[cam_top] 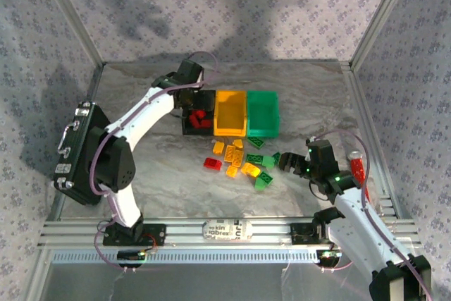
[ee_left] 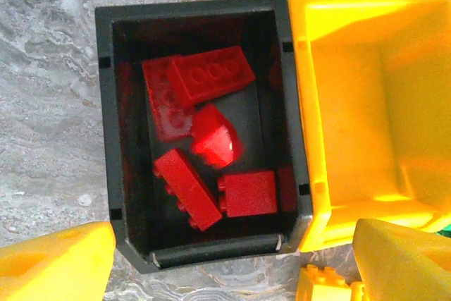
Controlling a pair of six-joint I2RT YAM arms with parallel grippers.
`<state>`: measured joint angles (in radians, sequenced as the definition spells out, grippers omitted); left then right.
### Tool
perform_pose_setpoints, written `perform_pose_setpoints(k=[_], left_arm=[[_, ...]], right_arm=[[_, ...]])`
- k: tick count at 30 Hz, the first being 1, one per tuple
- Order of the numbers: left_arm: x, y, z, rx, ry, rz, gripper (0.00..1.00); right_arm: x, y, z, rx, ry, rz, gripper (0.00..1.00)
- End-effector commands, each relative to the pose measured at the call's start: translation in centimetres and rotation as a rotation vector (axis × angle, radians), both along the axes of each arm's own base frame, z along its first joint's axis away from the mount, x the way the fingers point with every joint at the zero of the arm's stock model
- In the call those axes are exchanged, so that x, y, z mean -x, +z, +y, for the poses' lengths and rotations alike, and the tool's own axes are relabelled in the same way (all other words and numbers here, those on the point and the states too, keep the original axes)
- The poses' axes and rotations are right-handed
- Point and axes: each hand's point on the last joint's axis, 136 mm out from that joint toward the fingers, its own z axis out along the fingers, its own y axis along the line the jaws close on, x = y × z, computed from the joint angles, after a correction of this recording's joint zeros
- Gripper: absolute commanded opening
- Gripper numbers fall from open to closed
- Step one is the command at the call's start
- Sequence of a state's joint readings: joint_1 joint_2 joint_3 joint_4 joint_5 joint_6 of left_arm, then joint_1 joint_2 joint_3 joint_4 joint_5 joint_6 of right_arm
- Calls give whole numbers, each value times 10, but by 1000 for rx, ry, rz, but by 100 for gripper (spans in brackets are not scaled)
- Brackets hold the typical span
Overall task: Sort the legos into containers by color
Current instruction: Place the lego in the container, then pick up the lego from the center of the table.
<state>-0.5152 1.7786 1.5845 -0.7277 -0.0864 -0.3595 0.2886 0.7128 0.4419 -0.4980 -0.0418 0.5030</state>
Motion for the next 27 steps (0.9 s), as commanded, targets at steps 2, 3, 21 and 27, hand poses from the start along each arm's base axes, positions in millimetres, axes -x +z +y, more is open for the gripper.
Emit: perform_pose_setpoints(k=[2,3,21,27], left_arm=[[39,18,-9,27,-42,-52,87],[49,17,-10,23,-45,-53,86],[160,-99,-40,-102,-164,238,88],[164,-121,-44,-142,-150,286,88]], right_arm=[[2,-3,-2,-2,-16,6,99],[2,-3,-2,-2,-16,5,99],[3,-4,-2,0,-16,13,99],[2,-4,-2,-1,-16,9,99]])
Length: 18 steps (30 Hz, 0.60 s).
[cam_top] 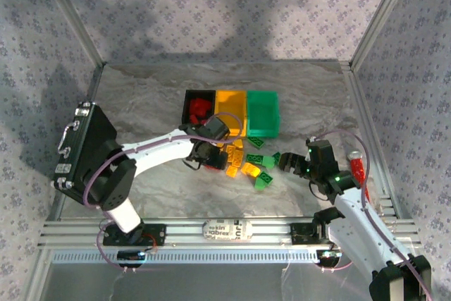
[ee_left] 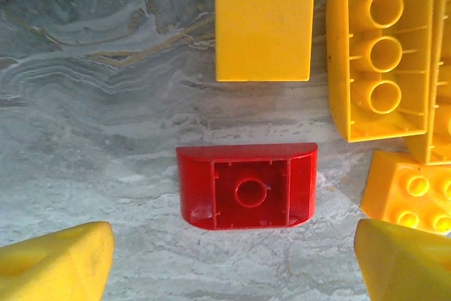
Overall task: Sort the legos into containers by color
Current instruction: Pick up the lego from the center of the table.
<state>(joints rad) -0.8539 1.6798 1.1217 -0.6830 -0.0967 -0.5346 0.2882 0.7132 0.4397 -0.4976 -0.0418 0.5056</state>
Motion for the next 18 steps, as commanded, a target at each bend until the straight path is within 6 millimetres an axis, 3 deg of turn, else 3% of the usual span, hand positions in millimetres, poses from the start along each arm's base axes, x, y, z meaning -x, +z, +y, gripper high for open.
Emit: perform_pose_setpoints(k=[1,14,18], left_arm=[[0,-7,-5,-7,24,19,88],[-5,-30,-18,-2,22,47,84],[-4,-33,-19,-13,17,57,79]], right_arm=[[1,-3,-2,0,-15,6,99],[2,-4,-3,3,-16,5,99],[2,-3,-3,3,-17,5,99]])
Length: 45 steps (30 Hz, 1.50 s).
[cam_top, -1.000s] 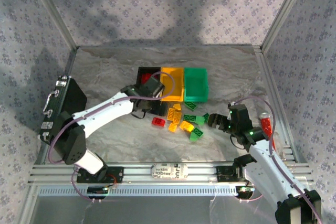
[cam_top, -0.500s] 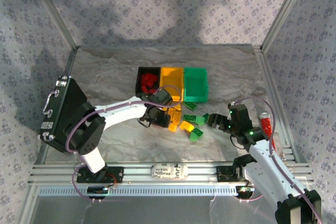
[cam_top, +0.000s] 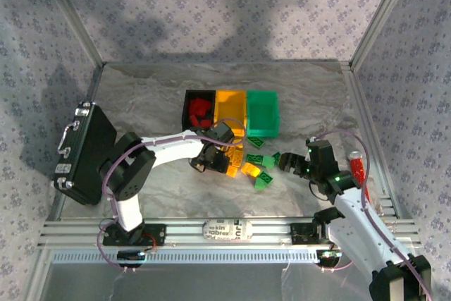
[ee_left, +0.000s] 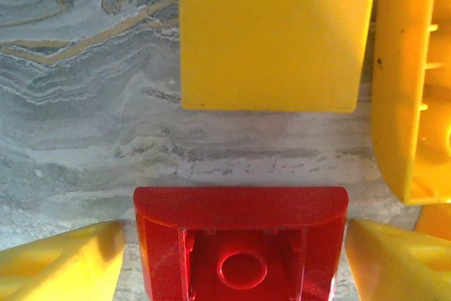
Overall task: Sort the legos into containers by color
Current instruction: Pick up the lego from the center of the table, then place the lego in the container.
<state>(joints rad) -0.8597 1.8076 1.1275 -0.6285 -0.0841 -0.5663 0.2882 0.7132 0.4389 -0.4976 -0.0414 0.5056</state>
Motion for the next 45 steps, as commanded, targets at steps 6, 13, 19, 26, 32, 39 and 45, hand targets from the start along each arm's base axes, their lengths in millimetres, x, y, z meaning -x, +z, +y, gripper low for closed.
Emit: perform_pose_setpoints(k=[6,13,19,26,32,39,45], left_arm=[[0,0,-6,-4,-8,13,58],[-8,32,8,-17,-5,-54,52],[-36,79,26,79,47,-140,52],[-94,129,48,164,117,-229,51],[-160,155,54,215,141,-294,51],[-164,170,39,237,116,-315,91],[-132,180,53,275,144,-362,91]], right_arm=[[1,-3,-3,3,-19,5,99],[1,-3,-3,1,-18,2,99],[1,-3,-3,1,-18,4,99],[2,-3,-2,1,-17,5,99],[2,-3,-2,0,-16,5,99],[2,-3,-2,-1,-15,3,99],[2,-3,3,-15,13,7,98]])
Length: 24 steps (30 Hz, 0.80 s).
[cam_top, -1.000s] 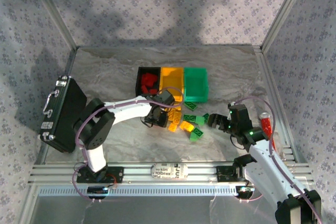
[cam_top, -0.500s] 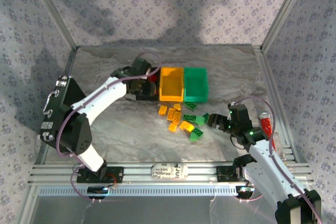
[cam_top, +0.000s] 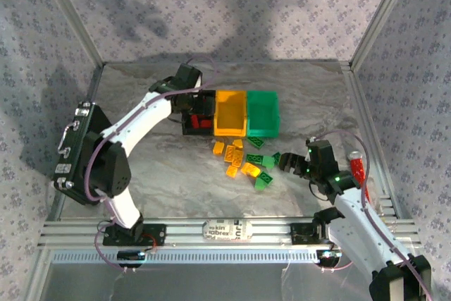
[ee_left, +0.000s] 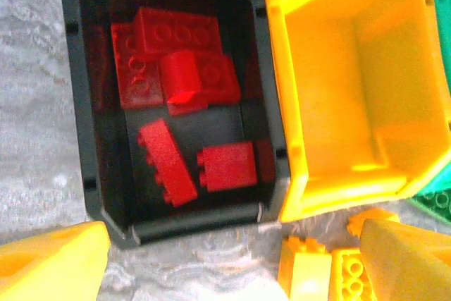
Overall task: Sort the legos into containers by color
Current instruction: Place the lego in the container, then pick up the lego from the center of the table.
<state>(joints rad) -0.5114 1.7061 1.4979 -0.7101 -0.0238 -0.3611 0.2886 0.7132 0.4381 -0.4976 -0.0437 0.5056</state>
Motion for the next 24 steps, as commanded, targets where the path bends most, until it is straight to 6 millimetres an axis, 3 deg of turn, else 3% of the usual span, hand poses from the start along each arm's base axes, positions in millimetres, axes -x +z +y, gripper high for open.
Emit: perform_pose_setpoints(k=[1,6,13,20,24], left_arm=[[18,29,7,66,10,-77,91],[56,25,8,96,-18,-89,91],[106,-6,17,75,-22,-52,90],[141,-51,29,105,-4,16,89],[155,-60,30,113,-8,28,88]], right_arm=[[2,-2,4,-17,15,4,98],[3,1,12,-23,56,5,97],[6,16,32,41,166,-5,96],[10,29,74,142,380,-24,92],[14,27,101,205,496,-19,91]])
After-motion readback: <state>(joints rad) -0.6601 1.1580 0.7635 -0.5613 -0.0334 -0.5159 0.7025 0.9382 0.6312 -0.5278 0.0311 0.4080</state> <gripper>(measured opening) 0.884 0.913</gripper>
